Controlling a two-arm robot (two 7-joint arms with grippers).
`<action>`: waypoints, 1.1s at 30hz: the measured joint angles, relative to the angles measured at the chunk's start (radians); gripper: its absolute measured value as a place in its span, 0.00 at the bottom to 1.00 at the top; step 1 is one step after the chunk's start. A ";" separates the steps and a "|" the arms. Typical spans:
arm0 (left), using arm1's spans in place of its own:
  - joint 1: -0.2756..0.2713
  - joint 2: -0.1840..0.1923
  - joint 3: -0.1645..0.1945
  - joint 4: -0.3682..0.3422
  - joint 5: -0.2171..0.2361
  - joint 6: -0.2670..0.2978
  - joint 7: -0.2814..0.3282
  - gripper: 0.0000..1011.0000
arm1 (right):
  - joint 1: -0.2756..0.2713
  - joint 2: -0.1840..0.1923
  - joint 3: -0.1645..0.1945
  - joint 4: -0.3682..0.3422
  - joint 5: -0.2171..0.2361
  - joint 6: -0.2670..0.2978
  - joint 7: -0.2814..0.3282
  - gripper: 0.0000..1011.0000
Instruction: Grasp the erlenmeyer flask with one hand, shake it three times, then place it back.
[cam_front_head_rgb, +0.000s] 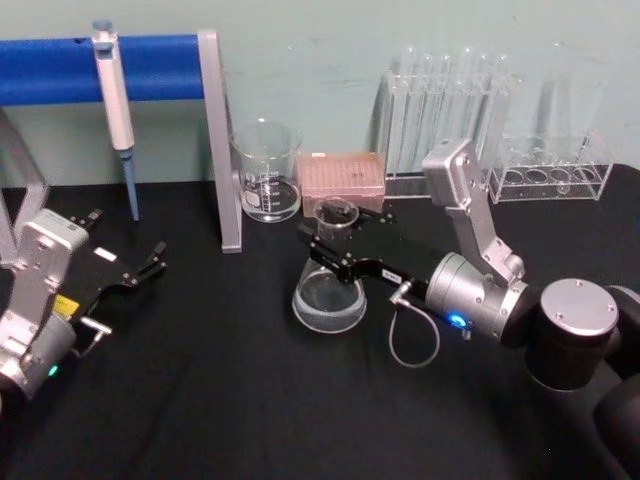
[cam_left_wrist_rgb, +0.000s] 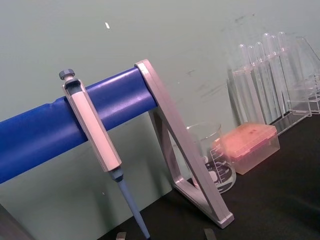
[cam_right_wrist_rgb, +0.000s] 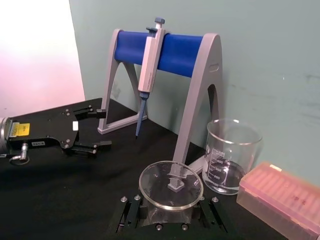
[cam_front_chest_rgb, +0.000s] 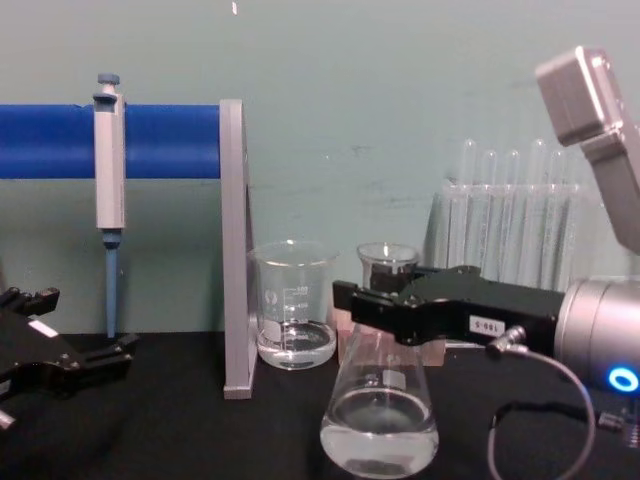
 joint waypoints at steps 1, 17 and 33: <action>0.000 0.000 0.000 0.000 0.000 0.000 0.000 0.99 | 0.001 -0.003 -0.001 0.008 -0.001 -0.003 0.002 0.44; 0.000 0.000 0.000 0.000 0.000 0.000 0.000 0.99 | 0.011 -0.030 -0.010 0.066 -0.010 -0.030 0.018 0.44; 0.000 0.000 0.000 0.000 0.000 0.000 0.000 0.99 | 0.014 -0.042 -0.015 0.099 -0.025 -0.032 0.019 0.44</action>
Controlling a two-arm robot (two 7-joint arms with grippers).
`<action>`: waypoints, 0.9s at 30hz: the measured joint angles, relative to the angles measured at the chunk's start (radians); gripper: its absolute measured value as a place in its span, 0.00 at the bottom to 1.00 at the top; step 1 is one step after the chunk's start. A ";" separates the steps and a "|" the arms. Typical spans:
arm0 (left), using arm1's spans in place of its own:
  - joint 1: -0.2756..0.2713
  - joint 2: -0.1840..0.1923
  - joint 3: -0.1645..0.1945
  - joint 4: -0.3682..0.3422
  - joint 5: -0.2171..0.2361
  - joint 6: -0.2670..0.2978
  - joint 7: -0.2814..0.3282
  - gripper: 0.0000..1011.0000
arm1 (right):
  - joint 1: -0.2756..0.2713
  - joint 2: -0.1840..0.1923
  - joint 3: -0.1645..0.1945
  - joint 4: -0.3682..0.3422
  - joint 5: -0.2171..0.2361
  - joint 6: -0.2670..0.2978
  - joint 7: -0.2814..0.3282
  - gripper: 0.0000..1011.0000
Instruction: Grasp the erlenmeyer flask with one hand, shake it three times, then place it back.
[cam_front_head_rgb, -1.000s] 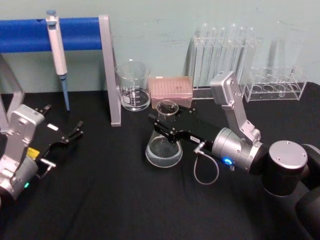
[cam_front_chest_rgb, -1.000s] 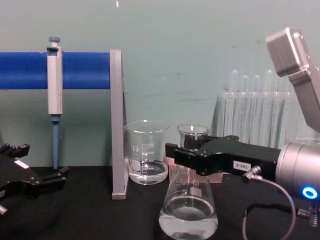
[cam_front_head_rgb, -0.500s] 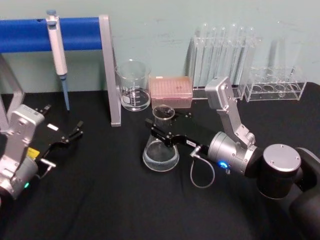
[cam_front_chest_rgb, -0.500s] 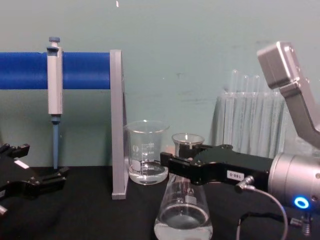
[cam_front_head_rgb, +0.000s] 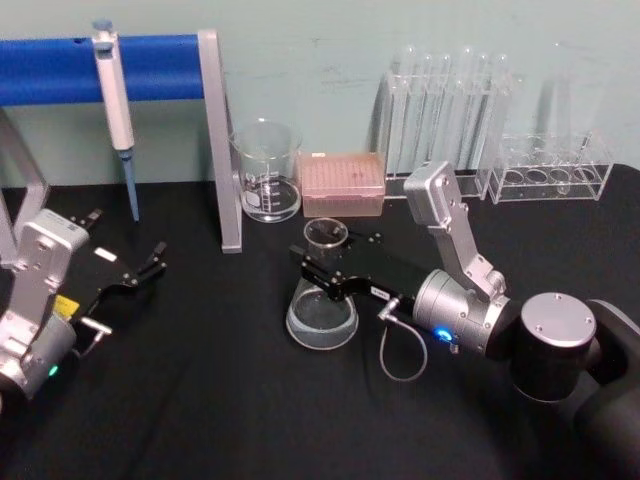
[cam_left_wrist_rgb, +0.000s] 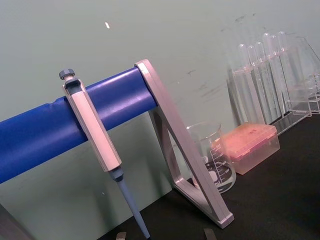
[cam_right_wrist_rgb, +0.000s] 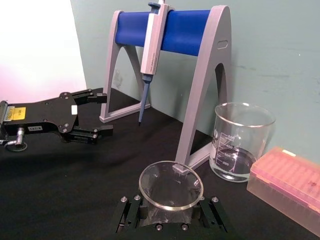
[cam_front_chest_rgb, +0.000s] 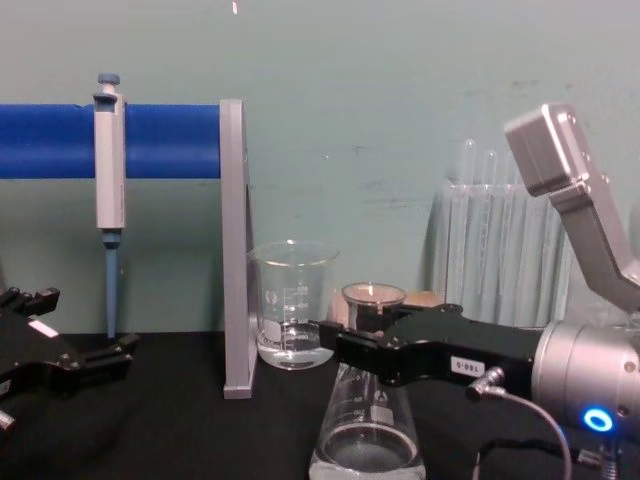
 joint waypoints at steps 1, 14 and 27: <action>0.000 0.000 0.000 0.000 0.000 0.000 0.000 0.99 | 0.000 0.000 0.000 0.001 -0.001 0.000 0.000 0.44; 0.000 0.000 0.000 0.000 0.000 0.000 0.000 0.99 | 0.003 -0.006 0.001 0.015 -0.005 0.002 0.003 0.44; 0.000 0.000 0.000 0.000 0.000 0.000 0.000 0.99 | 0.006 -0.009 0.001 0.022 -0.010 0.003 0.003 0.44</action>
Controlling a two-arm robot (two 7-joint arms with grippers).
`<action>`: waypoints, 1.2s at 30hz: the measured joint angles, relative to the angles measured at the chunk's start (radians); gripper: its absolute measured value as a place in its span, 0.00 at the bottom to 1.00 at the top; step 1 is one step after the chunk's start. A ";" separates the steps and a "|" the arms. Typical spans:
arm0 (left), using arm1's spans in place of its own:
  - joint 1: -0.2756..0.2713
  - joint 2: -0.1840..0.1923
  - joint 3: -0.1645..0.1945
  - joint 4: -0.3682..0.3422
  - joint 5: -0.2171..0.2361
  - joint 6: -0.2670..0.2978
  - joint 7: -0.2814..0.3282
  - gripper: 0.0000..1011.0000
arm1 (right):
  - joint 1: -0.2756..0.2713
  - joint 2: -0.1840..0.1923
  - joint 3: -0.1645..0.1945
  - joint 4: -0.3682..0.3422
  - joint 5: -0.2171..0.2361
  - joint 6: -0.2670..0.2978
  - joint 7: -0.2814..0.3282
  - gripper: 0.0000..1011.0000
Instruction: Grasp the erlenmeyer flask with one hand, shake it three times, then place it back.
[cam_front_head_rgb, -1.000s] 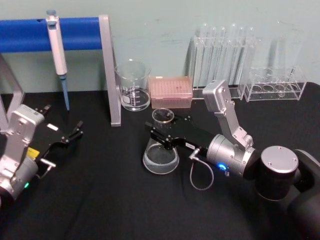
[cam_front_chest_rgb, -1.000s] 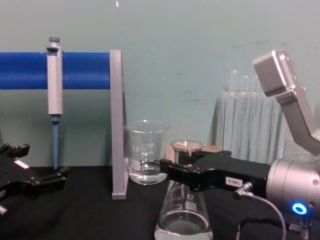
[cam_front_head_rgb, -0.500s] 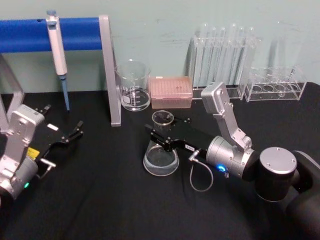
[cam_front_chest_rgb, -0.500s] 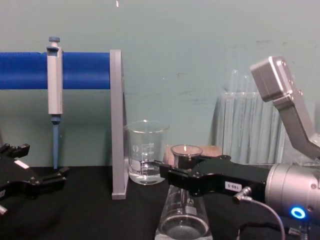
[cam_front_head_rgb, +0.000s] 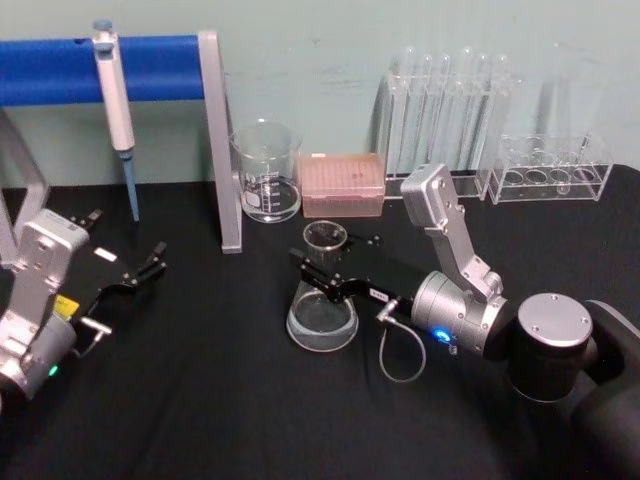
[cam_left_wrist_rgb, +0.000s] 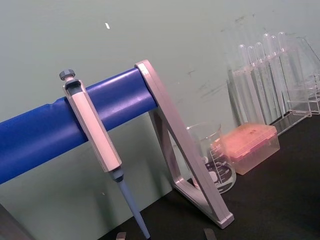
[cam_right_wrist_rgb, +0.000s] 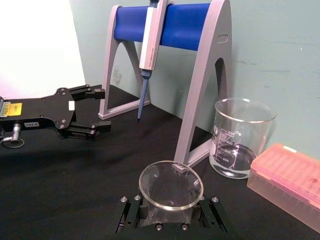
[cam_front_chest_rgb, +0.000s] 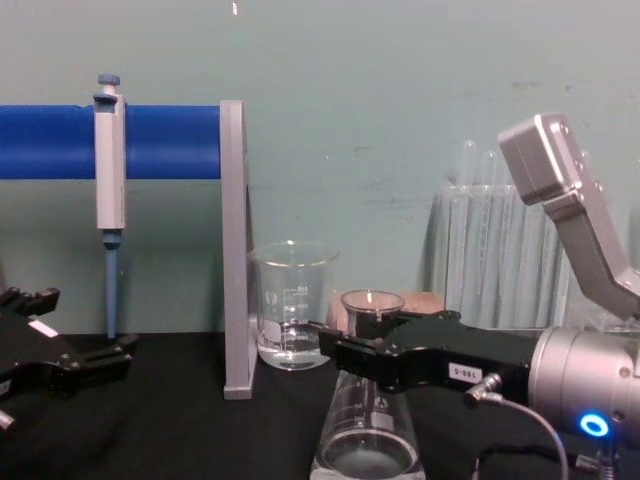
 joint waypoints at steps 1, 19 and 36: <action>0.000 0.000 0.000 0.000 0.000 0.000 0.000 0.99 | 0.000 0.000 0.000 0.000 0.000 0.000 0.000 0.44; 0.000 0.000 0.000 0.000 0.000 0.000 0.000 0.99 | -0.001 0.001 0.000 0.000 -0.001 0.003 -0.002 0.65; 0.000 0.000 0.000 0.000 0.000 0.000 0.000 0.99 | -0.001 0.001 0.000 -0.001 0.000 0.003 -0.001 0.99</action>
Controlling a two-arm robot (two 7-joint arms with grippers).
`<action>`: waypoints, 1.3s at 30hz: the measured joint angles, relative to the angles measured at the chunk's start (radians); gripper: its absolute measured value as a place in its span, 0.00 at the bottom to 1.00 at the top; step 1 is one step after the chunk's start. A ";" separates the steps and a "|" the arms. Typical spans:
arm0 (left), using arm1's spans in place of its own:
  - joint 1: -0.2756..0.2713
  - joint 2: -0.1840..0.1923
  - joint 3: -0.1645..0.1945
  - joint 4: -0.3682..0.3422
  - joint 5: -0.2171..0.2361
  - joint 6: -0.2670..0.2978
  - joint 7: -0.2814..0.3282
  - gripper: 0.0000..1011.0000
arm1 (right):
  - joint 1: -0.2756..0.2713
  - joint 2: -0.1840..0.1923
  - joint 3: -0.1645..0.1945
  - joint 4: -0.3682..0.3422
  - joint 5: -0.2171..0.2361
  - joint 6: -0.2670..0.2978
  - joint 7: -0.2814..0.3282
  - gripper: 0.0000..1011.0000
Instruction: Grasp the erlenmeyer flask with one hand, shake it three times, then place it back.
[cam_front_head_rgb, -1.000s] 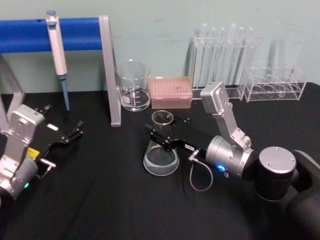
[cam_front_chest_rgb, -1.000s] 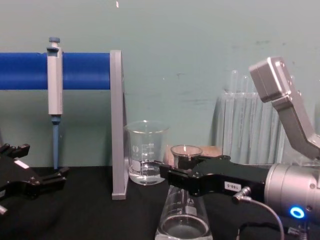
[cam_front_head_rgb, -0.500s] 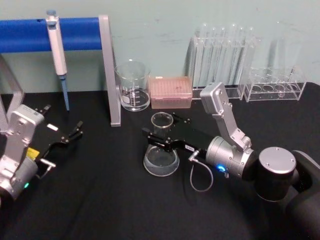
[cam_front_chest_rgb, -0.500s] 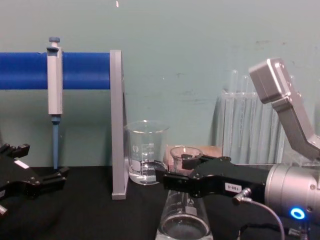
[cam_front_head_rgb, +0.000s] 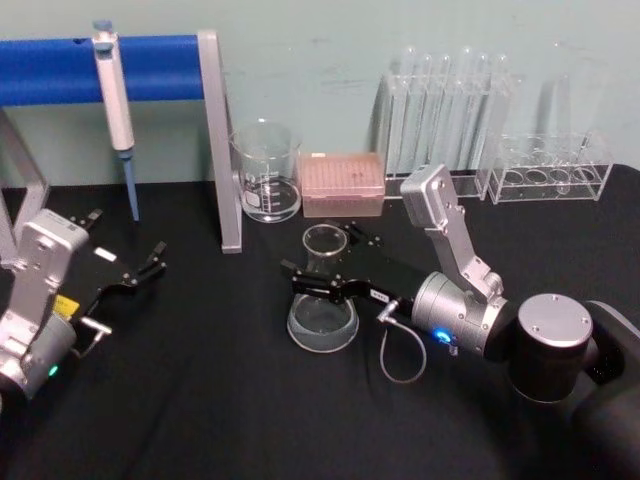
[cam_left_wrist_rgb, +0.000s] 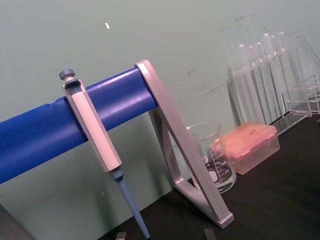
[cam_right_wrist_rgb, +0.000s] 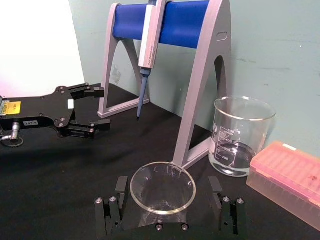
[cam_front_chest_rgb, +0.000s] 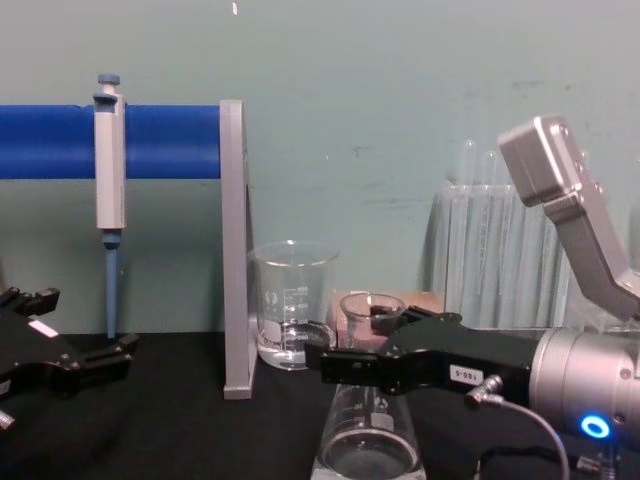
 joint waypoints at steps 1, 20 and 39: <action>0.000 0.000 0.000 0.000 0.000 0.000 0.000 0.99 | 0.000 0.000 0.000 0.000 0.000 0.000 0.000 0.99; 0.000 0.000 0.000 0.000 0.000 0.000 0.000 0.99 | -0.063 0.080 0.020 -0.098 0.042 0.002 0.039 0.99; 0.000 0.000 0.000 0.000 0.000 0.000 0.000 0.99 | -0.142 0.182 0.080 -0.202 0.095 -0.004 0.034 0.99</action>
